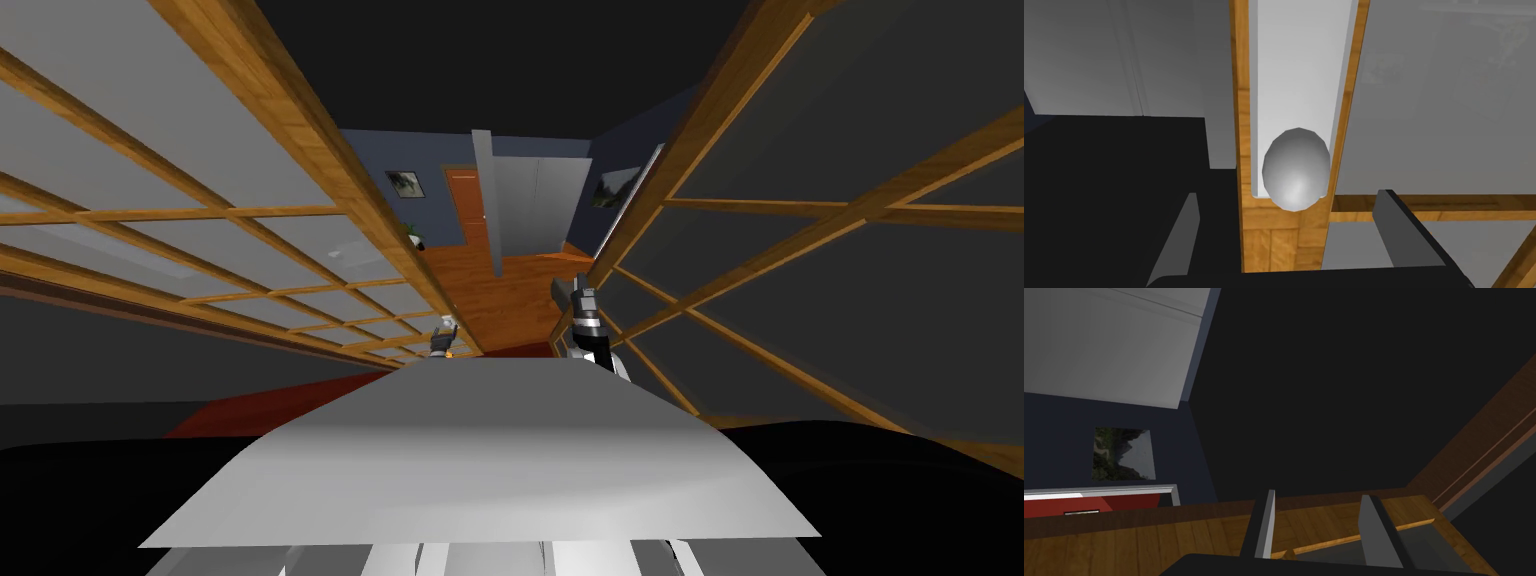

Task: Pull the door open

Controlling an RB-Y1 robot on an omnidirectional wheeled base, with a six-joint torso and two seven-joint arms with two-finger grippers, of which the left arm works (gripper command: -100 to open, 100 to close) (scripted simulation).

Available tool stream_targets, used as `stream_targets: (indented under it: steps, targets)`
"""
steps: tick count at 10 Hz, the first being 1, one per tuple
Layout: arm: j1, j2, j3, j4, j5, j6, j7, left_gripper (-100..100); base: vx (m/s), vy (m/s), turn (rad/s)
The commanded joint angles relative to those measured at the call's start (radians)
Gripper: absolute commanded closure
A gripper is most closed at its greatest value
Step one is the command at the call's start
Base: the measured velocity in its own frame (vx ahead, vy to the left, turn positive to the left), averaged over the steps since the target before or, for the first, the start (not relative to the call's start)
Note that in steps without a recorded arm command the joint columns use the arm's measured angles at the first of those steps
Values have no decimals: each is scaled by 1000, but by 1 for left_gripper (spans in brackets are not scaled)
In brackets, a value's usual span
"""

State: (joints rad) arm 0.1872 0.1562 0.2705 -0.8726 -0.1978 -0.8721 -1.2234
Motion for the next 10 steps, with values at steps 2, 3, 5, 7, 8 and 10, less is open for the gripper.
stream_targets:
  steps: [2,3,5,7,8,10]
  targets:
    - [-4,18,18,37,13,-25,7,-100,179,8,-74]
    - [-3,12,13,26,9,-17,3,-100,78,5,0]
    - [-3,12,13,26,9,-17,3,100,-28,1,16]
    - [-3,12,13,26,9,-17,3,100,-15,4,-15]
    - [-3,12,13,26,9,-17,3,100,0,0,0]
    - [-5,16,6,28,21,-16,36,100,-12,1,-5]
